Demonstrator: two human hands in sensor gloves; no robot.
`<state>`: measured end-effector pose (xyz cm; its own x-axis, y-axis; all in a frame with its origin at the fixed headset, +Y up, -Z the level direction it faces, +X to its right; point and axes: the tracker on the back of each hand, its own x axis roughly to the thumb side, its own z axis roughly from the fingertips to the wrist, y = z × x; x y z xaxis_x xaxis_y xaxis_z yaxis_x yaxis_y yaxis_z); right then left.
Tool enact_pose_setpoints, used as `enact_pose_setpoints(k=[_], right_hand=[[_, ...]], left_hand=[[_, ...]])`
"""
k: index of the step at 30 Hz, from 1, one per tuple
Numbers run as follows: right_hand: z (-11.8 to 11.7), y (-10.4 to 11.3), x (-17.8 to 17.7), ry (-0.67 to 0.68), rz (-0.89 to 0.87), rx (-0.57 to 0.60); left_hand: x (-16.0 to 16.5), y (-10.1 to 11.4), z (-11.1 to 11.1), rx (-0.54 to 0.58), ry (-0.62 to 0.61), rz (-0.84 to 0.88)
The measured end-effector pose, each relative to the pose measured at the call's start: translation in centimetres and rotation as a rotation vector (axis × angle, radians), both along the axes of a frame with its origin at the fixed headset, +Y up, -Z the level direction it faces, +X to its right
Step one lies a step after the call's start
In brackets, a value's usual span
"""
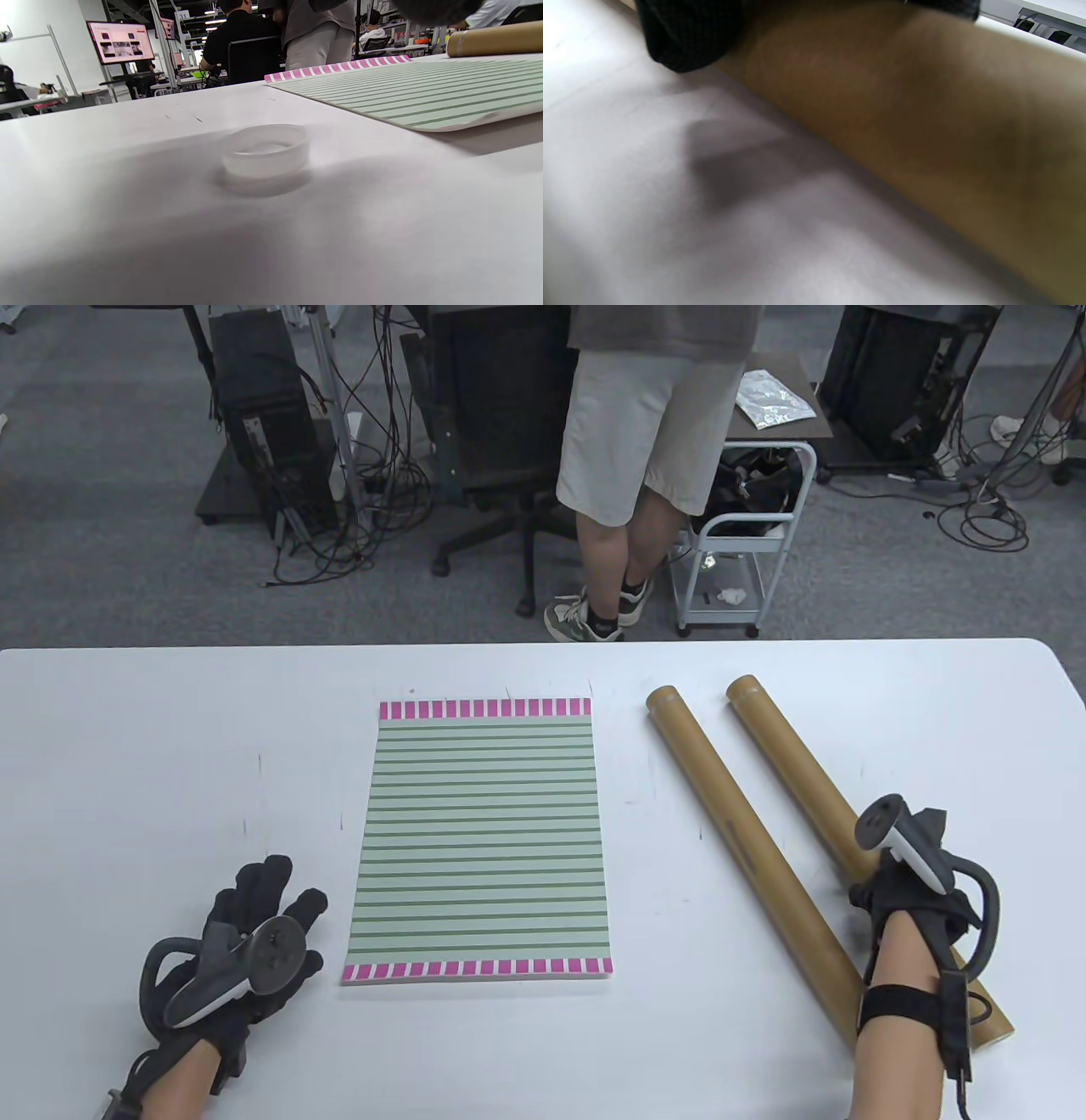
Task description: Roll up mouse pads and store in mailing tubes
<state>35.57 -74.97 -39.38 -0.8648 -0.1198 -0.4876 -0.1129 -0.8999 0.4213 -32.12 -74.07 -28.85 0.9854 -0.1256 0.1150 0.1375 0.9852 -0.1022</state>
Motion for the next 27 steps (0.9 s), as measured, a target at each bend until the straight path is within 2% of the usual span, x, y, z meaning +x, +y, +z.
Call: enact_pose_setpoints(k=[6, 7, 9, 11, 12, 15, 17, 19, 22, 27], right_hand=[[0.2, 0.3, 0.5, 0.016, -0.002, -0.018], [0.3, 1.2, 0.5, 0.016, 0.030, -0.004], [0.5, 3.2, 0.0, 0.024, 0.085, 0.101], [0.7, 5.5, -1.8, 0.072, 0.104, 0.193], [1.0, 6.8, -3.7, 0.155, 0.091, 0.250], [2.3, 8.2, -9.4, 0.373, 0.032, 0.319], [3.9, 7.9, -14.3, 0.536, 0.010, 0.362], [5.7, 6.6, -19.6, 0.693, -0.005, 0.369], [7.8, 4.0, -25.2, 0.866, 0.006, 0.301], [9.1, 0.0, -31.8, 0.986, -0.027, 0.151]], left_hand=[[-0.6, -0.2, -0.1, -0.005, 0.030, 0.020], [-0.7, -0.3, -0.1, -0.005, 0.036, 0.015], [-0.8, -0.3, -0.1, -0.013, 0.039, 0.031], [-0.7, -0.3, -0.2, -0.016, 0.035, 0.054], [-0.6, -0.1, -0.2, -0.012, 0.030, 0.065], [-0.2, 0.2, 0.0, -0.001, 0.009, 0.086], [0.1, 0.2, 0.2, 0.003, -0.009, 0.090], [0.4, 0.2, 0.3, 0.006, -0.026, 0.081], [0.7, 0.2, 0.4, 0.002, -0.045, 0.082], [1.1, -0.6, 0.4, -0.030, -0.062, 0.090]])
